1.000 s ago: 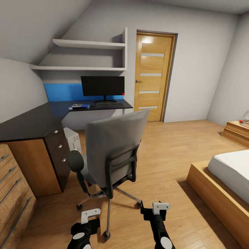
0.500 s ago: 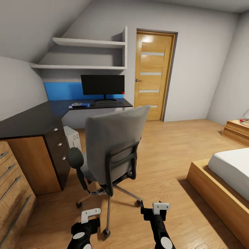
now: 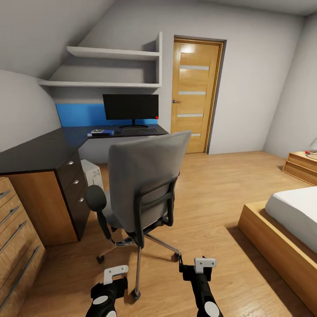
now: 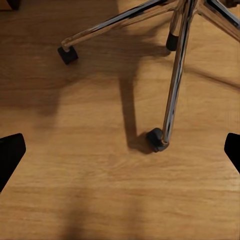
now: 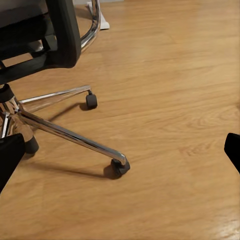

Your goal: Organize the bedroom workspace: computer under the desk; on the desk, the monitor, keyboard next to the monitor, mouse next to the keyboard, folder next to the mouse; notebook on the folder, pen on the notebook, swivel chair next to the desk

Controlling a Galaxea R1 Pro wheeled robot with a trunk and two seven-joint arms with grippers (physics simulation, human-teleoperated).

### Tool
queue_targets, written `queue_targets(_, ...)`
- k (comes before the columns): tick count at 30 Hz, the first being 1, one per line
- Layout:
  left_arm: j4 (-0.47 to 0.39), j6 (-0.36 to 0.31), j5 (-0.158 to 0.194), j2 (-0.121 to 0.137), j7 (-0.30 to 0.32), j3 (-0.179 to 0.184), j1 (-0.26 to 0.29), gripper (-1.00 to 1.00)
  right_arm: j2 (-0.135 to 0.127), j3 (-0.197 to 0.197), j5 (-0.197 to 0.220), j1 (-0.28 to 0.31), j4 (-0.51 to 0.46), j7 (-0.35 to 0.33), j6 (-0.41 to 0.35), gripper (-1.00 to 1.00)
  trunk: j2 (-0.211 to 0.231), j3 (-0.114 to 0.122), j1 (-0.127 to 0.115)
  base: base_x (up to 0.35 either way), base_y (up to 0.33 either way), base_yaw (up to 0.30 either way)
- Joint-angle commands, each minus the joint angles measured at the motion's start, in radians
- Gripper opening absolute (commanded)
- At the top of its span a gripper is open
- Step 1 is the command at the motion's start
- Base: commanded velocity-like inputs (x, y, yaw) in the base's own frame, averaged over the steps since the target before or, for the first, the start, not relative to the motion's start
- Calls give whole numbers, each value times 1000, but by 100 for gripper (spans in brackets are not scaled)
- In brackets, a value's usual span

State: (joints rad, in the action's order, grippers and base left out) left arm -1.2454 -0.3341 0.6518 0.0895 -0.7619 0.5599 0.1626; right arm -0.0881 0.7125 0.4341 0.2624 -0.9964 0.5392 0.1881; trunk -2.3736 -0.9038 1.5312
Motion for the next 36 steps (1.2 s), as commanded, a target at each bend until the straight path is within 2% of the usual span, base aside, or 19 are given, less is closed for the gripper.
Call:
queue_targets(1,-1,-4,5,1,-7,3,1,100,-1,5,11,1,-1,5,7,100,0,-1,0,0,0,0)
queue_targets(36,9,-4,3,4,-11,0,1,100,-1,5,11,1,-1,5,7,100,0,-1,0,0,0,0)
